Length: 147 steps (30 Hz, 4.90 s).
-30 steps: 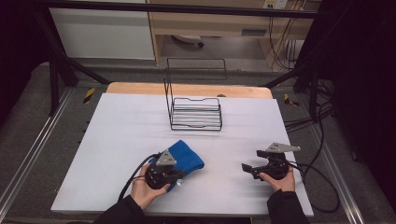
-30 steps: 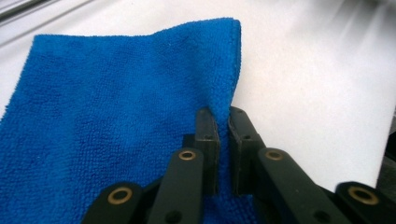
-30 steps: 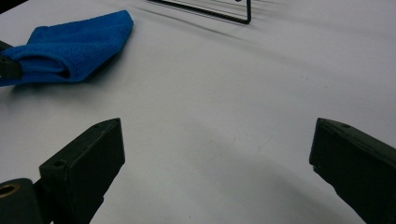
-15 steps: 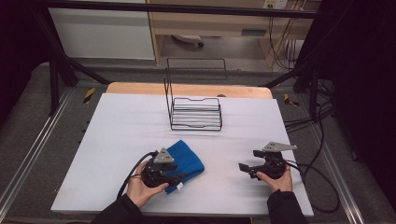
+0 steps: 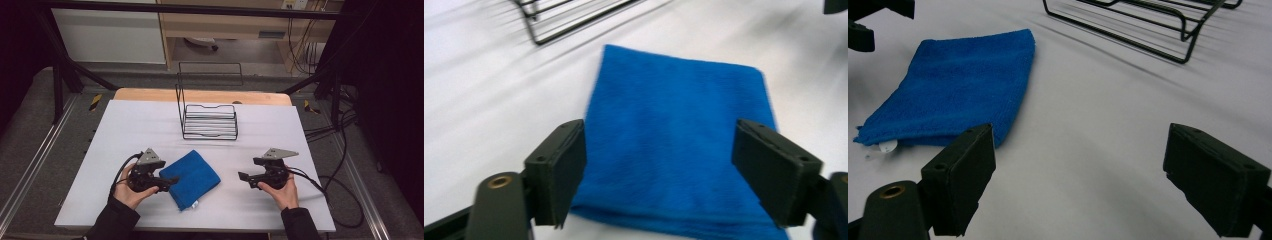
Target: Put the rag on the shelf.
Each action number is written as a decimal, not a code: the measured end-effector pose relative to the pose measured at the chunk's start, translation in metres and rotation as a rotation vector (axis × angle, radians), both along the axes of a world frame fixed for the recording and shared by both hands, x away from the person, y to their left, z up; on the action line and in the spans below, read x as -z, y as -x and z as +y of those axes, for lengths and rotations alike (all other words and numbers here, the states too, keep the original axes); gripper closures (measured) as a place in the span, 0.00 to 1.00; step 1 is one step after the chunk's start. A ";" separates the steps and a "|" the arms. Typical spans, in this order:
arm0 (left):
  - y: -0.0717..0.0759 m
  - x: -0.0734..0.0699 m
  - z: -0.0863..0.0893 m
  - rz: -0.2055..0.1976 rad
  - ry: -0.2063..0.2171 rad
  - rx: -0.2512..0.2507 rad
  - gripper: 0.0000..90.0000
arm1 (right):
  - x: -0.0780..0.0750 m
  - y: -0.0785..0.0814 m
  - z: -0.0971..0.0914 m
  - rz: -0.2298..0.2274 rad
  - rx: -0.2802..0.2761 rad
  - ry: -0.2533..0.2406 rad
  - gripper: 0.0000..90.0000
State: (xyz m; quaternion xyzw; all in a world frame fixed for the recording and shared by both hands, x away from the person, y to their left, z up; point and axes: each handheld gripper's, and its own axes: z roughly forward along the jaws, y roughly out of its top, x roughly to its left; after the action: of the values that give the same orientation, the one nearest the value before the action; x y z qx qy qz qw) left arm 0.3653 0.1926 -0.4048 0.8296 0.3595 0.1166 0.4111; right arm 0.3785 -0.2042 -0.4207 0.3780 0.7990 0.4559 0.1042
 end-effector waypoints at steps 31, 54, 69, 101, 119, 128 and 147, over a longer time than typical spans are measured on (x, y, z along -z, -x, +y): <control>-0.009 0.026 0.080 -0.023 -0.011 -0.174 0.07 | 0.027 -0.017 0.097 0.138 -0.116 0.142 0.86; -0.008 0.025 0.079 -0.041 -0.013 -0.160 0.07 | 0.011 0.033 0.074 0.237 0.090 0.125 0.93; -0.009 0.028 0.077 -0.041 -0.033 -0.153 0.07 | 0.012 -0.051 0.083 0.054 0.049 0.084 0.54; -0.008 0.027 0.072 -0.030 -0.029 -0.128 0.08 | 0.016 -0.046 0.058 0.130 0.120 0.105 0.95; -0.020 -0.001 0.031 -0.048 -0.007 -0.089 0.09 | 0.000 -0.022 0.014 0.002 0.040 -0.041 0.13; -0.049 0.003 -0.023 0.000 -0.047 -0.091 0.18 | 0.008 -0.014 0.004 0.019 0.054 -0.021 0.07; -0.074 0.036 -0.063 0.135 -0.110 -0.073 0.63 | 0.009 -0.014 0.006 0.029 0.051 -0.005 0.08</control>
State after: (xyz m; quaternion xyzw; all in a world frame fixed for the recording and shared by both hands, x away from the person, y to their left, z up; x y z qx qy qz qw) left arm 0.4395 0.1298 -0.4411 0.8432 0.4095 0.0949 0.3351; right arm 0.3929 -0.1987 -0.4299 0.4050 0.7894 0.4498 0.1030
